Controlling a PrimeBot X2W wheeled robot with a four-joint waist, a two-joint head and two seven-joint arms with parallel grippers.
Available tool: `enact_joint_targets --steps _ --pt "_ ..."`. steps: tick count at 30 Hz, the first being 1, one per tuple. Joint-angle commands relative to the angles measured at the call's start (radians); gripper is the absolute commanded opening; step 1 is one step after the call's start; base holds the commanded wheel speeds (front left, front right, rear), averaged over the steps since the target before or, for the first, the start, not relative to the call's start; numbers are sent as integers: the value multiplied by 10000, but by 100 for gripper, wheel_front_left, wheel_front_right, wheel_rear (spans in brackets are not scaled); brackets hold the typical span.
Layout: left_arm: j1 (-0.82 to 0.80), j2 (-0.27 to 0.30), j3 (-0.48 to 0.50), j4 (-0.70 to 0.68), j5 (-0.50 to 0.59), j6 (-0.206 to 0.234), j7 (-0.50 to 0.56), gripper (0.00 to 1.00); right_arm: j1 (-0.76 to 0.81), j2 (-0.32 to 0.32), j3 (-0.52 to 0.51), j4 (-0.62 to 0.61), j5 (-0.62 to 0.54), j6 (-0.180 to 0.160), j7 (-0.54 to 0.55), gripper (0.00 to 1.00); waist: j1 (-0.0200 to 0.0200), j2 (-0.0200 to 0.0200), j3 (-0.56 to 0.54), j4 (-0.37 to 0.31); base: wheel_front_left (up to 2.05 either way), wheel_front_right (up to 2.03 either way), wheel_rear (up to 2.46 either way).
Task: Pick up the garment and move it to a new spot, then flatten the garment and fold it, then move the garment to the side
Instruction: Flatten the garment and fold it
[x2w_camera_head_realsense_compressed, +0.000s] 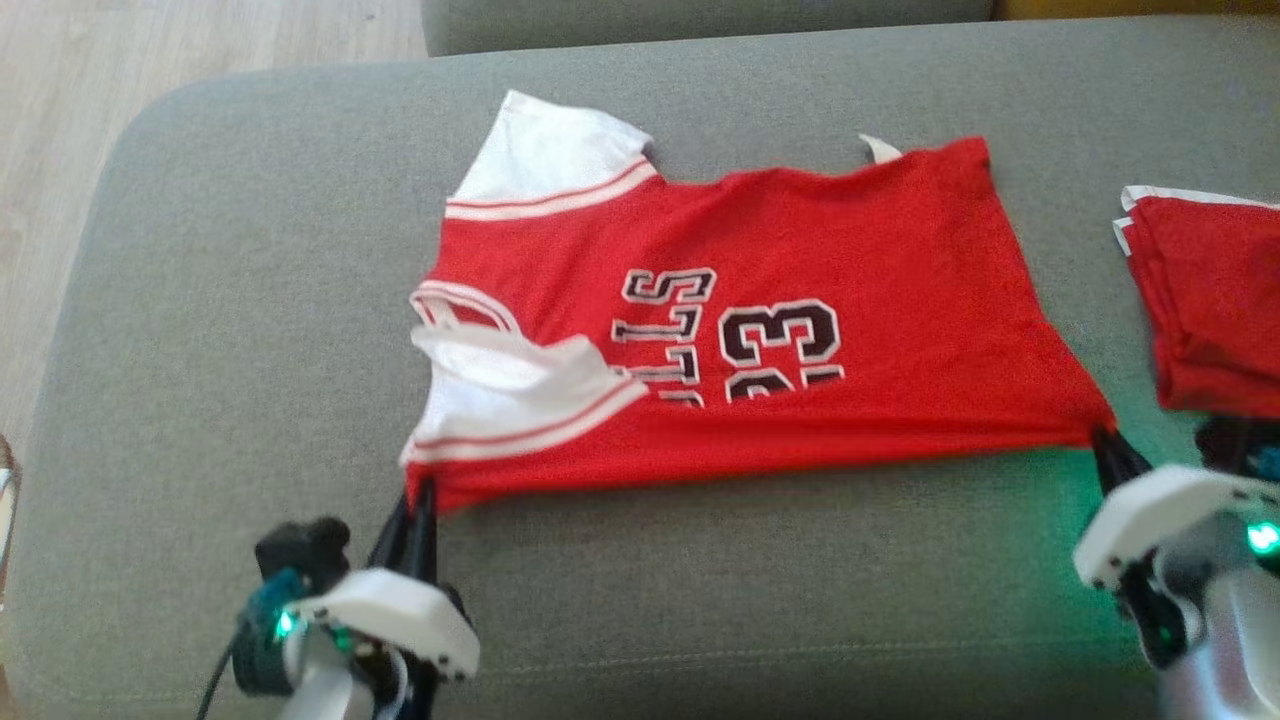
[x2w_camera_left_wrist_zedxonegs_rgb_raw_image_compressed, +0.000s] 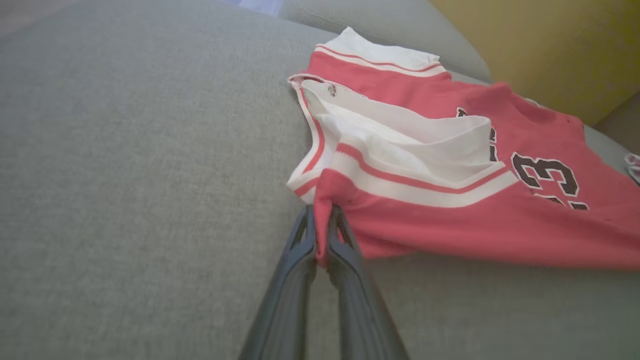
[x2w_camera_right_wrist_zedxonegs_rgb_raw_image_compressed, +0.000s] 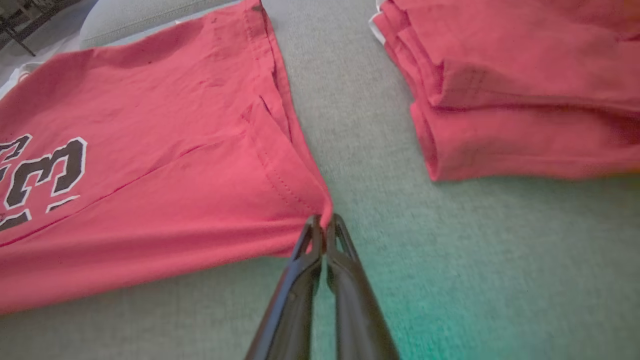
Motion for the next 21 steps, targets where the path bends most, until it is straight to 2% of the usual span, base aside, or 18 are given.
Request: enact_joint_targets --steps 1,5,10,11,12,13,18,21 --pt "119 331 265 -543 -64 125 92 0 347 -250 57 -806 144 -6 220 0 1 0 17 16 0 0 0" --pt "972 500 85 -1397 -70 272 624 0 1684 -171 -362 -2605 226 -6 1019 0 1 0 151 75 0 0 0" --pt "1701 532 -50 -2312 -227 482 1259 0 2896 281 -871 -4568 70 -6 2041 0 1 0 244 100 0 0 0" --pt "1765 536 -64 -2408 -245 537 1380 7 3029 354 -934 -4846 -10 -6 2186 49 1 0 241 97 0 0 0" --pt "1805 547 -83 -2486 -244 605 1510 75 3142 410 -950 -5104 -119 -6 2300 100 1 0 233 91 0 0 0" --pt "1807 562 -98 -2585 -226 669 1614 100 3200 465 -991 -5379 -214 -6 2346 100 1 0 221 80 0 0 0" --pt "1340 959 150 -3465 57 1036 1813 100 3036 648 -860 -6604 -439 -6 2306 100 1 0 269 -51 0 0 0" --pt "324 1313 335 -4013 266 1005 1940 100 2737 707 -525 -6994 -411 -6 2208 100 1 0 470 -131 0 0 0"
